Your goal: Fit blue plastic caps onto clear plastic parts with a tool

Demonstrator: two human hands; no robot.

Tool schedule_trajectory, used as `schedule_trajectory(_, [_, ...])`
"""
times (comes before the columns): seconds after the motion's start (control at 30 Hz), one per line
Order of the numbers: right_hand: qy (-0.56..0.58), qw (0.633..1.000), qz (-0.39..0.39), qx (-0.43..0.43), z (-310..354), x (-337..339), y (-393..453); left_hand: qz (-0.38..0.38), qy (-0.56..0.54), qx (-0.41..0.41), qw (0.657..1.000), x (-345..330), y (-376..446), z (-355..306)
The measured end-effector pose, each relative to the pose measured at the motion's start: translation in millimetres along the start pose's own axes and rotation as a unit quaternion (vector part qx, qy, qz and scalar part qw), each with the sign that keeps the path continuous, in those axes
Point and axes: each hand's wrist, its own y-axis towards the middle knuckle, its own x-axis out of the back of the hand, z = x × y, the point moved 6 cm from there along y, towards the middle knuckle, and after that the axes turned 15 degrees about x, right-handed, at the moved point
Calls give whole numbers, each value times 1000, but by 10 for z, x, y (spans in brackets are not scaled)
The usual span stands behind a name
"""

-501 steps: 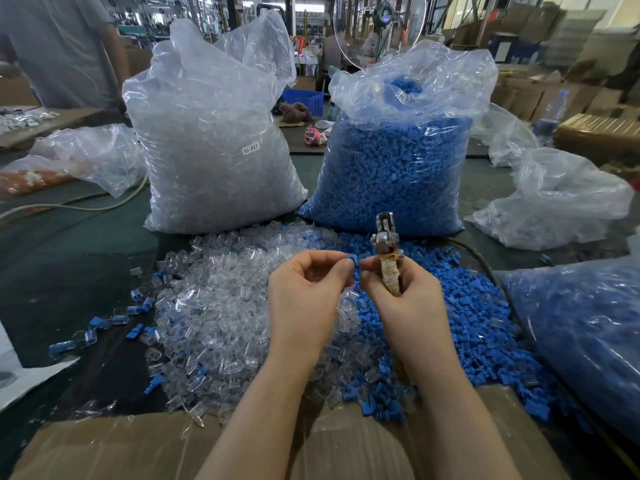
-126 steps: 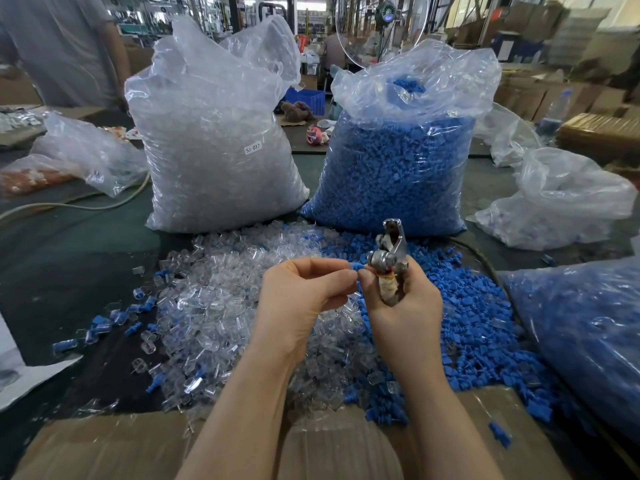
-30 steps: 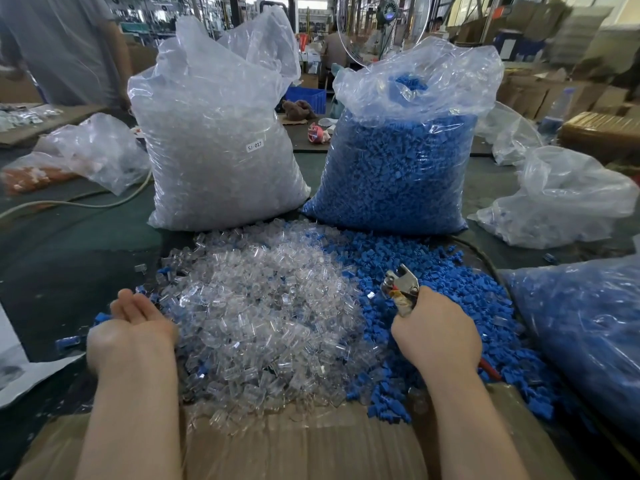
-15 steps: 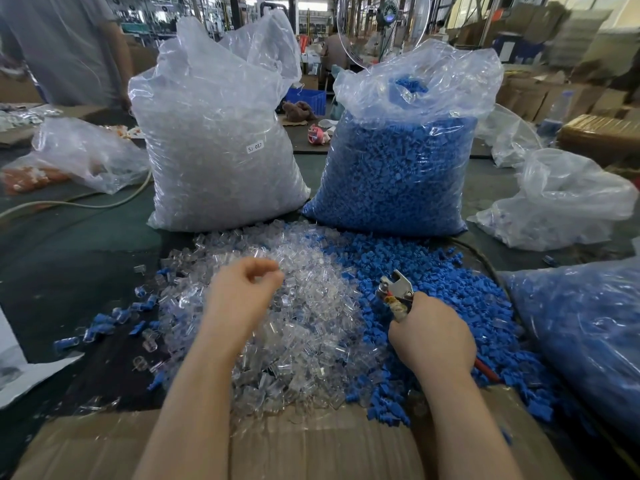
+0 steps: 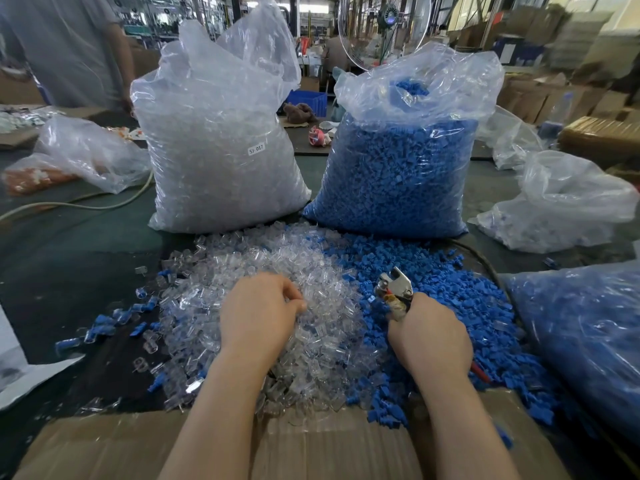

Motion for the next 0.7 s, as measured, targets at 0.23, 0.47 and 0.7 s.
schedule_trajectory(0.23, [99, 992, -72, 14, -1, 47, 44, 36, -167, 1, 985, 14, -1, -34])
schedule_trajectory(0.47, [289, 945, -130, 82, 68, 112, 52, 184, -380, 18, 906, -51, -58, -153])
schedule_trajectory(0.7, [405, 892, -136, 144, 209, 113, 6, 237, -426, 7, 873, -108, -171, -306])
